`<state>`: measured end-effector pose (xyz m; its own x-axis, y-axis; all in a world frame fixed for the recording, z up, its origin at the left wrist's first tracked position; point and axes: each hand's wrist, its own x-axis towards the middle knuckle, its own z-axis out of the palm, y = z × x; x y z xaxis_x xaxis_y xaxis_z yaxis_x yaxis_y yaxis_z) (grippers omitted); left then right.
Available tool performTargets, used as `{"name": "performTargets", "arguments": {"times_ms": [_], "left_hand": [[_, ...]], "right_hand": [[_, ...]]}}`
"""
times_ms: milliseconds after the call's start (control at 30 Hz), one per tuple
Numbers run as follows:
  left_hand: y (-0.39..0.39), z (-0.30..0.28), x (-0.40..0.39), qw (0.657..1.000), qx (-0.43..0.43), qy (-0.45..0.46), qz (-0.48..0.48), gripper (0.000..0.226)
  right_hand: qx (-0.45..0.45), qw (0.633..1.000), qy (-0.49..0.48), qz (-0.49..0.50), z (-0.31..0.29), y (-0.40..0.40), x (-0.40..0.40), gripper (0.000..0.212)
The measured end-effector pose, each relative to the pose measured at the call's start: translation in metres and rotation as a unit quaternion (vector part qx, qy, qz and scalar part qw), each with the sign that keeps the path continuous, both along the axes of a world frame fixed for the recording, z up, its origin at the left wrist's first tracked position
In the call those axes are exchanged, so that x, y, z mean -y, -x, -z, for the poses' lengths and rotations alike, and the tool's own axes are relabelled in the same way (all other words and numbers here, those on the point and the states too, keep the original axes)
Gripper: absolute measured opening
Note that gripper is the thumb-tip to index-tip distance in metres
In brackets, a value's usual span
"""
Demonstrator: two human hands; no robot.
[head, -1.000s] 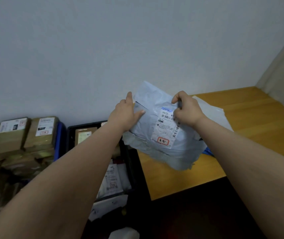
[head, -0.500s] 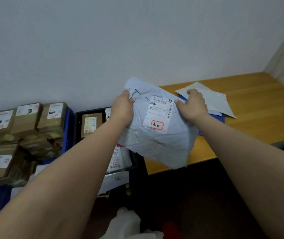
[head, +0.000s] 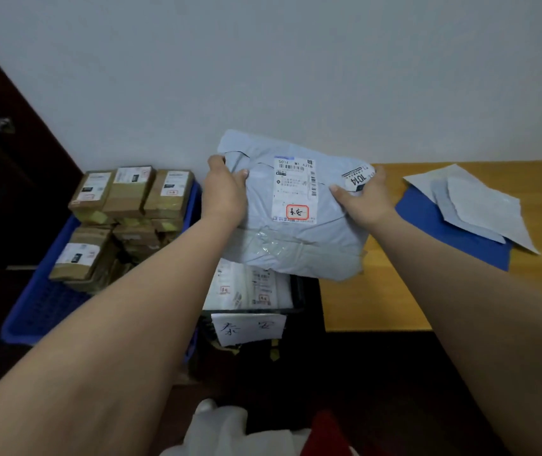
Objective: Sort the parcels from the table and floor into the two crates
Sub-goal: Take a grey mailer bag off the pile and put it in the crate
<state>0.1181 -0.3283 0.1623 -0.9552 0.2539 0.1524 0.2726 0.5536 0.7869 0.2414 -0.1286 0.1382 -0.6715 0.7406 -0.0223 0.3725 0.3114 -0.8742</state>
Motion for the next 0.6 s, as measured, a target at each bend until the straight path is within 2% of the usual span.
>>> {"name": "performTargets", "arguments": {"times_ms": [167, 400, 500, 600], "left_hand": [[0.037, 0.008, 0.043, 0.999, 0.019, 0.033, -0.011, 0.054], [0.116, 0.031, 0.115, 0.988, 0.041, 0.149, 0.010, 0.057], [0.156, 0.043, 0.146, 0.982, 0.053, 0.183, 0.006, 0.064], [0.187, 0.059, 0.169, 0.980, 0.078, 0.180, 0.031, 0.087]], "right_hand": [[0.014, 0.999, -0.006, -0.035, 0.008, 0.052, 0.029, 0.097], [0.092, 0.991, -0.088, -0.044, 0.022, 0.139, 0.095, 0.107], [0.124, 0.986, -0.092, -0.055, 0.032, 0.179, 0.132, 0.104], [0.146, 0.984, -0.092, -0.054, 0.045, 0.207, 0.163, 0.095]]}}
